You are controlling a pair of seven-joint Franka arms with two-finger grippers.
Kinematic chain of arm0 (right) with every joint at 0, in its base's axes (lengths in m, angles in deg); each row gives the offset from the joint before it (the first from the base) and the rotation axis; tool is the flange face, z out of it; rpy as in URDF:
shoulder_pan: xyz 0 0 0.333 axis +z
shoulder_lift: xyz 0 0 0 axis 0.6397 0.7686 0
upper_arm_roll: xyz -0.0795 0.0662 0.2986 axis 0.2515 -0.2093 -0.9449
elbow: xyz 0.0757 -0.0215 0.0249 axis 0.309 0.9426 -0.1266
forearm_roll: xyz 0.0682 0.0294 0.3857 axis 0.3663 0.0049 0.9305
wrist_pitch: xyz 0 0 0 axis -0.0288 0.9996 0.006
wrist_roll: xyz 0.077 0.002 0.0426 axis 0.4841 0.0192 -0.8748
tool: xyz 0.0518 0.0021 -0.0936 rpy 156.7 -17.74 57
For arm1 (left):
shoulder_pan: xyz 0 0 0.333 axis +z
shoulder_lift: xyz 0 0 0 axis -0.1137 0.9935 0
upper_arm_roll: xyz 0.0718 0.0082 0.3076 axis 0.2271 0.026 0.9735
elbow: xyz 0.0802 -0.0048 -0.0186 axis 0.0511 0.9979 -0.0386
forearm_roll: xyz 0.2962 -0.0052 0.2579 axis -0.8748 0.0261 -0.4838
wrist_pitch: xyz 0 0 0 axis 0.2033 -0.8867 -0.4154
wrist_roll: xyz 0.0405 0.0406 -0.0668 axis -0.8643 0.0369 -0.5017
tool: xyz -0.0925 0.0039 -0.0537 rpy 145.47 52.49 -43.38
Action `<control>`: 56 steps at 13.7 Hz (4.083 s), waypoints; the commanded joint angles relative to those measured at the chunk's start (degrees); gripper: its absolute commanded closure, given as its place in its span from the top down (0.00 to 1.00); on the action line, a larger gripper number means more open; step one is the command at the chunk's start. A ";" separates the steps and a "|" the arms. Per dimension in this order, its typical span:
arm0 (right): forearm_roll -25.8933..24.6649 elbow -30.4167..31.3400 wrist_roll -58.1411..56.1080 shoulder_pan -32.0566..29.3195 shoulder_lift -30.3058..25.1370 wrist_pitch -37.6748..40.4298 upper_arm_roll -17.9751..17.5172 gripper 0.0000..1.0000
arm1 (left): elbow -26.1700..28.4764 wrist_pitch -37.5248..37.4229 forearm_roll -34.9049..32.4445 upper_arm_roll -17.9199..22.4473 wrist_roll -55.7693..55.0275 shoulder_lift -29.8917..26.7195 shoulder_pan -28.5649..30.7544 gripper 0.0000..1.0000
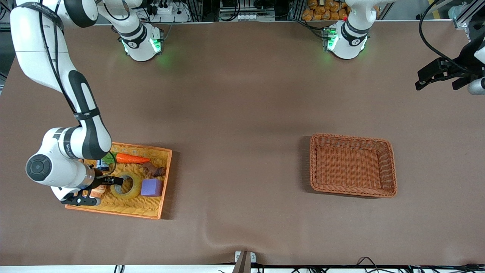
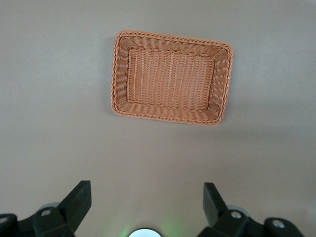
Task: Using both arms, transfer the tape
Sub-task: 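Reach the right gripper down over the tape roll in the yellow tray, then close the right gripper on the rim of the yellow tape roll, then lift the tape roll and carry it toward the brown basket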
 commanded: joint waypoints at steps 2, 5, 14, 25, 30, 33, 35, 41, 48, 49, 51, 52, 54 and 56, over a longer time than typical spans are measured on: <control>-1.39 -1.31 2.89 0.25 1.31 -0.35 0.02 0.46 | -0.56 -0.91 -1.16 -0.55 0.37 -0.16 -0.19 1.00; -1.39 -1.05 4.83 0.25 1.31 -0.44 0.02 0.16 | -0.56 -0.82 -1.16 -0.64 0.37 -0.16 -0.27 1.00; -1.31 -1.05 4.22 0.25 0.00 0.44 -0.06 0.16 | -0.56 -0.82 -1.16 -0.55 0.37 -0.07 -0.27 1.00; -0.34 -2.80 4.92 1.82 -9.40 15.80 -0.50 0.16 | -0.56 -0.82 -1.07 -0.64 0.28 0.28 -0.54 1.00; 0.36 -3.07 21.74 7.09 -11.78 20.57 -3.48 0.17 | -0.56 -0.82 -1.24 -1.34 0.11 0.45 -0.62 1.00; 0.89 -4.64 36.42 11.66 -11.35 20.39 -6.74 0.17 | -0.48 -0.82 -1.24 -1.34 0.10 0.45 -0.71 1.00; 0.89 -5.61 44.17 16.58 -10.03 19.34 -6.83 0.18 | -0.48 -0.73 -1.24 -1.34 0.10 0.54 -0.71 1.00; 6.08 -5.79 56.04 26.25 -4.85 6.35 -6.74 0.19 | -0.39 -0.56 -1.24 -1.43 0.02 1.07 -0.71 1.00; 5.20 -5.27 62.39 36.01 -0.54 -3.50 -6.22 0.20 | -0.30 1.20 -1.33 -1.43 -0.59 4.84 -3.08 1.00; 4.85 -5.27 63.79 37.07 -0.36 -4.30 -6.13 0.20 | -0.39 1.63 -1.25 -1.43 -2.60 5.63 -4.13 1.00; 2.75 -5.27 66.08 38.21 0.08 -4.39 -6.13 0.21 | -0.39 3.13 -1.33 -1.43 -6.38 6.78 -5.54 1.00; 2.13 -5.27 66.70 38.74 0.43 -4.39 -6.13 0.21 | -0.39 3.48 -1.33 -1.43 -6.83 7.13 -5.89 1.00; 1.77 -5.18 66.79 39.19 0.87 -4.39 -6.04 0.21 | -0.39 4.54 -1.33 -1.43 -7.71 8.27 -6.16 1.00; 1.07 -5.00 66.88 39.36 1.40 -4.39 -5.17 0.22 | -0.39 5.24 -1.33 -1.43 -12.79 9.32 -7.73 1.00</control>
